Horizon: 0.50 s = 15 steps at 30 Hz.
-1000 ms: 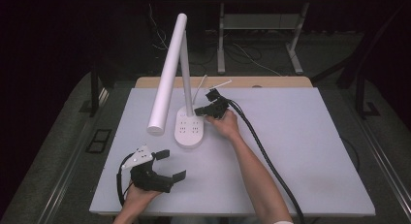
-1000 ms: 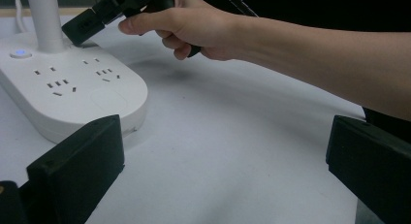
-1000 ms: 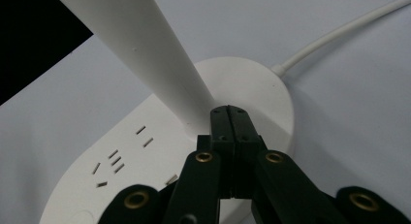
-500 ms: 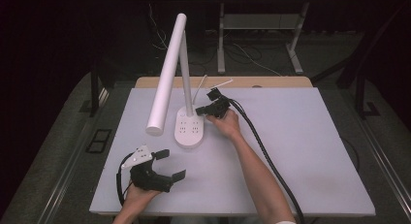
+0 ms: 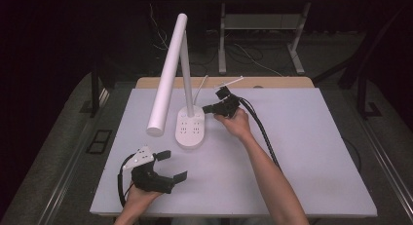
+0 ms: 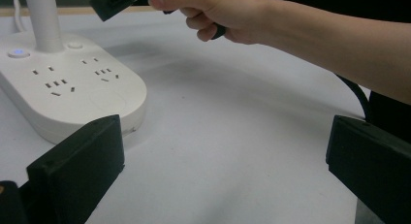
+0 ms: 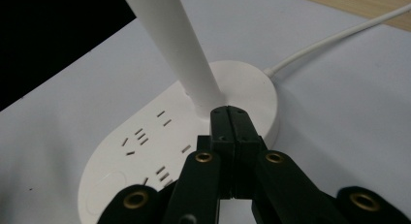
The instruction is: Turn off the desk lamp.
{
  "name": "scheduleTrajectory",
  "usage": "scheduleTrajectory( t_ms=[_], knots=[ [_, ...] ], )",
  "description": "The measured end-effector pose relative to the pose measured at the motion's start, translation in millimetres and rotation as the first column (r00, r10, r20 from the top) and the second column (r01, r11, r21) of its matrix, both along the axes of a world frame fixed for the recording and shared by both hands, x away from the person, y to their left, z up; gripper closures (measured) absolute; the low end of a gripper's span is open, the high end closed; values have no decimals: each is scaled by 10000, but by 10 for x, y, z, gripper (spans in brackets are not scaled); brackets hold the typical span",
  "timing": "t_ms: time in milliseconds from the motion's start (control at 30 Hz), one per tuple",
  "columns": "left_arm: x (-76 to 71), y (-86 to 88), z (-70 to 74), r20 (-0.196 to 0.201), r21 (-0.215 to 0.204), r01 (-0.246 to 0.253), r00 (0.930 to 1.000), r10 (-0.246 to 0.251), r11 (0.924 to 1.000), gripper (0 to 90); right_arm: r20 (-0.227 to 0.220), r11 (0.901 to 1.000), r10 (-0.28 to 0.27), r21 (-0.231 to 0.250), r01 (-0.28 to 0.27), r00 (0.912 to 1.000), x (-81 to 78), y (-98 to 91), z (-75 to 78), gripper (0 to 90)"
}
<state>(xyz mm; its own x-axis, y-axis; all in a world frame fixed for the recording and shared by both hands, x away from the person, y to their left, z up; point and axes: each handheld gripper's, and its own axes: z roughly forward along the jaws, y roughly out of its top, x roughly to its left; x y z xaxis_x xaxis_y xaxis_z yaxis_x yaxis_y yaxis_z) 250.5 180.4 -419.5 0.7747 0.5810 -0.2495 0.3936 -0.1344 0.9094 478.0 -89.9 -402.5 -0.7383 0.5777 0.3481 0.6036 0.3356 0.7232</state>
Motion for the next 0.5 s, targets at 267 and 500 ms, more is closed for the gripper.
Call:
scheduleTrajectory(
  t_ms=[267,500],
  knots=[
    [0,-10,-2,3,23,6,10000,-6,10000,0,202,10000,20,61,-22,9998,-131,-197,114,863],
    [0,-35,-7,-15,63,60,10000,-60,10000,0,215,9993,-128,358,120,9997,-293,-420,233,674]
  ],
)
